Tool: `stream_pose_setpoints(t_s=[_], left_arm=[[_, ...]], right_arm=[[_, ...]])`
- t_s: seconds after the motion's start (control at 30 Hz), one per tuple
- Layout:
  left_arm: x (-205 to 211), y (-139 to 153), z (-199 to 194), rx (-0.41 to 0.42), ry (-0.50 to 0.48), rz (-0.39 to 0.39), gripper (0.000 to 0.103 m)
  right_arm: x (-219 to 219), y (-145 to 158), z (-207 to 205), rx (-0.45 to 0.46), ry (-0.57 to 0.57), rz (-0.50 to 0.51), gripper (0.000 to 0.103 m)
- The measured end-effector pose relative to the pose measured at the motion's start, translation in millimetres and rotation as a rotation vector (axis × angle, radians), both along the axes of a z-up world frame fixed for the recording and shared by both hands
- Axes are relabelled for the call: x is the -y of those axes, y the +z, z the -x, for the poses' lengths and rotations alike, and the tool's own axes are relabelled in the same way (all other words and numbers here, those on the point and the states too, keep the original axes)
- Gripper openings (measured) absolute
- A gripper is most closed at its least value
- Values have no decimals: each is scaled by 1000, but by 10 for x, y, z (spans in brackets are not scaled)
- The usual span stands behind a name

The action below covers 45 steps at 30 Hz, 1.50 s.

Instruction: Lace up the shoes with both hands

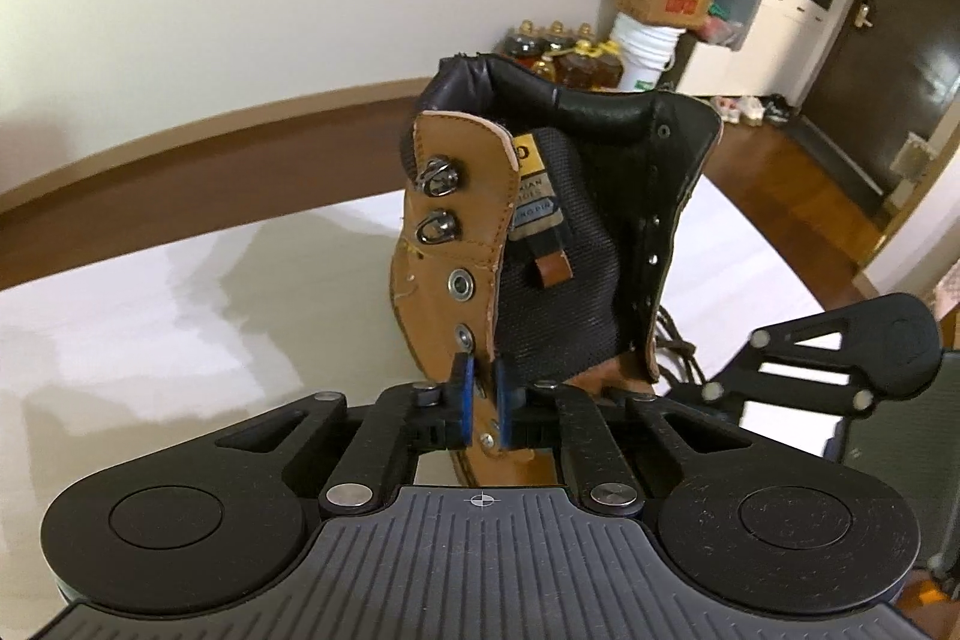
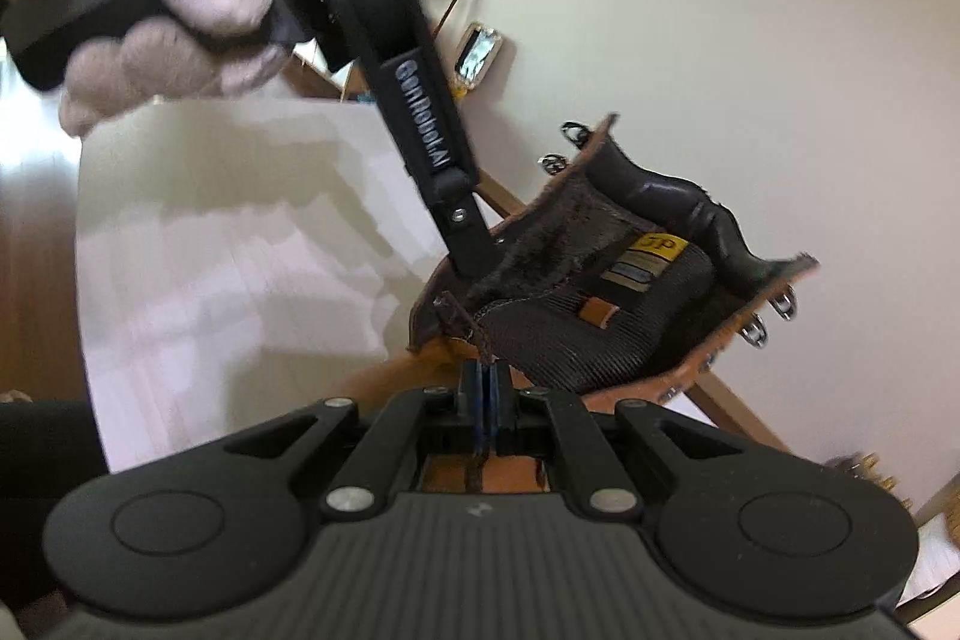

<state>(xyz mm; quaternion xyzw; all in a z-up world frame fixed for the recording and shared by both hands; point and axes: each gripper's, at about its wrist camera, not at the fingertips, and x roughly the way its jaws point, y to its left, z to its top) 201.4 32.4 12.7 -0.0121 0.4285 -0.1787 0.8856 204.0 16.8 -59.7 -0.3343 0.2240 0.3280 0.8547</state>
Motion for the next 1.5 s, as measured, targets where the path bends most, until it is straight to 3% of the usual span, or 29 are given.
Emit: stream_pose_setpoints(t_s=[0.5, 0.9, 1.33, 1.43, 1.47, 1.5], left_arm=[[-44, -38, 1, 12, -24, 23, 8], [-86, -22, -12, 20, -46, 15, 9], [-97, -4, 28, 31, -60, 5, 9], [-100, -6, 42, 41, -67, 1, 12], [-103, -11, 55, 46, -75, -1, 18], [-105, -17, 69, 49, -87, -5, 32]], right_arm=[[-333, -178, 51, 77, 64, 209, 3], [-283, -182, 151, 83, 151, 252, 3], [-332, -196, -3, 88, 145, 223, 3], [-357, -206, -24, 87, 158, 215, 3], [-365, -209, -31, 87, 163, 213, 3], [-362, -213, -38, 85, 163, 209, 4]])
